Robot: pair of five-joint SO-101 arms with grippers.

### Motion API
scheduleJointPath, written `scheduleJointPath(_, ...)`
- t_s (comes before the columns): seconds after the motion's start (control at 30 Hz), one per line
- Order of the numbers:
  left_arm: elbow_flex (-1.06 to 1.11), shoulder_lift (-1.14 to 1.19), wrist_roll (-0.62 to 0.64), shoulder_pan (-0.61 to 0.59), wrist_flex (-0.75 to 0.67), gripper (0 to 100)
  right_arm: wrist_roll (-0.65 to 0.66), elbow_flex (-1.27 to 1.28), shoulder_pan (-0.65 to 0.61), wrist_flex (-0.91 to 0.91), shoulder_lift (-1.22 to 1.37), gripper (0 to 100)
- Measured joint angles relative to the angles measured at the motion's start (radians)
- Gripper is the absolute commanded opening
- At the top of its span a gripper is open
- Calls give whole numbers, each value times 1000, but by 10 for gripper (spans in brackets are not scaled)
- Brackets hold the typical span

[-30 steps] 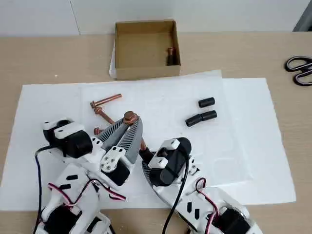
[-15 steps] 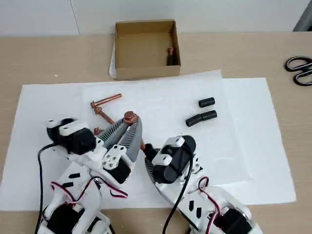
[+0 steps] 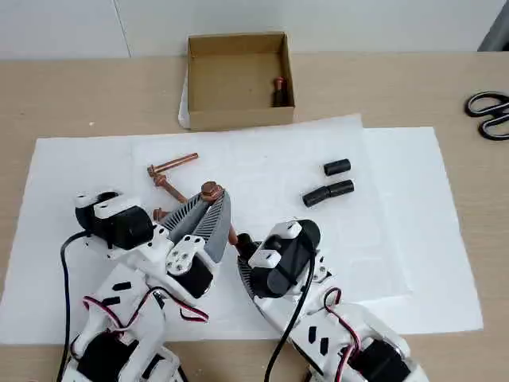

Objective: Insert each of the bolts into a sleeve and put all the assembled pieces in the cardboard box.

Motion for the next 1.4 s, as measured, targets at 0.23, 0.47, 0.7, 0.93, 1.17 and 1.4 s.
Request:
scheduleJointPath(0.23,25,-14,8,12,-5,6,0,2,-44,2,2,4)
scheduleJointPath(0.47,35,0,6,38,-5,6,0,0,-54,2,2,4)
scheduleJointPath(0.7,25,-14,6,38,61,6,0,2,-35,2,2,4)
scheduleJointPath(0.93,-35,-14,8,46,186,6,0,2,-11,2,2,4)
scheduleJointPath(1.17,-21,-2,8,132,239,6,0,-2,-9,-38,0,4)
scheduleJointPath(1.4,25,-15,3,169,236,6,0,5,-6,-43,3,4)
